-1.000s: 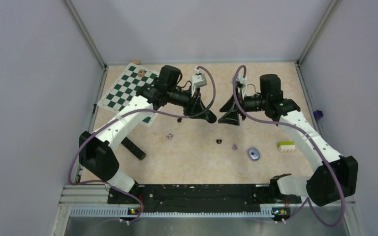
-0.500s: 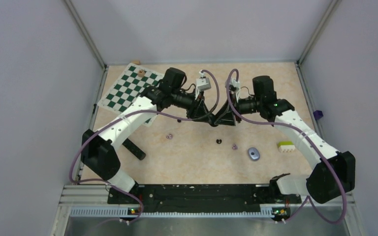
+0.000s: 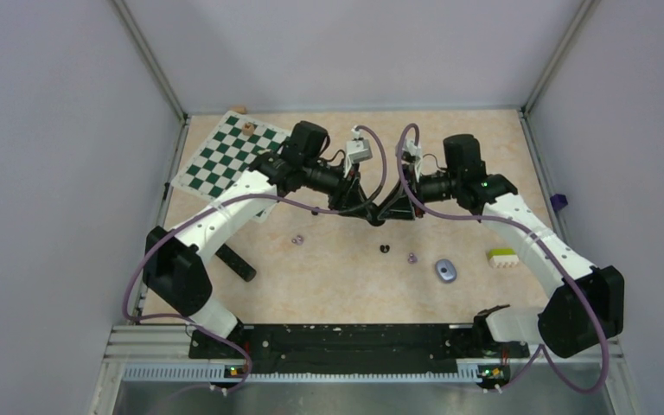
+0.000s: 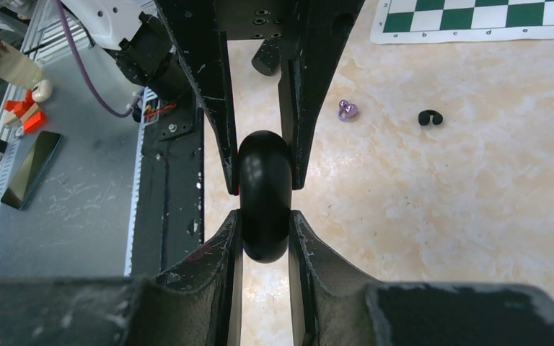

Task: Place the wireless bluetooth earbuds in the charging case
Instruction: Pass from the left arm to the right, then pass from the right arm to the left

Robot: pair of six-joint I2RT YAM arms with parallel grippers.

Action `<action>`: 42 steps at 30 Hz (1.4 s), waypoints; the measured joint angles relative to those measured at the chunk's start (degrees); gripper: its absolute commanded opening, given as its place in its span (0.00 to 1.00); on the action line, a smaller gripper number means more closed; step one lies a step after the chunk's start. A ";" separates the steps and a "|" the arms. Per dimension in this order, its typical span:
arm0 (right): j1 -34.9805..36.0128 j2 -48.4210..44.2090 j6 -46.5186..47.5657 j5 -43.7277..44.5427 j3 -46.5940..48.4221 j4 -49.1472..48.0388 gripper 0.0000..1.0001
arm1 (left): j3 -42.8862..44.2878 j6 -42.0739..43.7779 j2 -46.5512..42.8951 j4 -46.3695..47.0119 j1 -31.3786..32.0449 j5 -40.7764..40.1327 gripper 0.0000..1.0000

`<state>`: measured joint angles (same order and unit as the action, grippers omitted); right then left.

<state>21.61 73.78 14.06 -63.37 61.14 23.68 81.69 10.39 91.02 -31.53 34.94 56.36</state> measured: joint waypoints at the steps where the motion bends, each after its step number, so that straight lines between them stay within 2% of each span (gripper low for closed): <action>1: -0.02 0.00 0.15 -0.11 0.00 0.17 0.04 | -0.04 -0.02 0.00 0.00 0.00 0.00 0.15; 3: -0.02 0.00 0.37 -0.22 0.00 0.57 0.02 | -0.09 -0.17 0.00 -0.02 0.04 -0.02 0.28; 7: -0.02 0.22 0.42 -0.37 0.02 0.79 0.00 | -0.20 -0.22 0.00 -0.04 0.04 -0.07 0.46; 22: -0.39 0.98 -0.44 -0.50 0.02 1.53 0.00 | -0.66 -0.92 0.00 1.60 0.04 -2.95 0.81; 25: -0.52 0.96 -1.25 1.11 0.02 0.96 0.00 | -0.96 -1.27 0.00 1.84 0.04 -4.15 0.98; 37: -0.79 -1.25 -4.20 8.55 -0.04 -4.35 0.00 | -1.68 -2.40 0.31 3.13 0.04 -4.04 0.99; 40: -0.79 -1.46 -4.55 8.92 -0.33 -5.38 0.00 | -1.68 -3.17 1.07 3.63 0.04 -3.23 0.90; 42: -0.79 -1.46 -4.79 8.94 -0.55 -5.49 0.00 | -1.68 -3.65 1.51 4.00 0.04 -2.97 0.79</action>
<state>20.82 72.31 9.28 -54.43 60.60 18.20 80.01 6.74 92.53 -27.53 34.98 53.39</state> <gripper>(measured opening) 0.223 0.915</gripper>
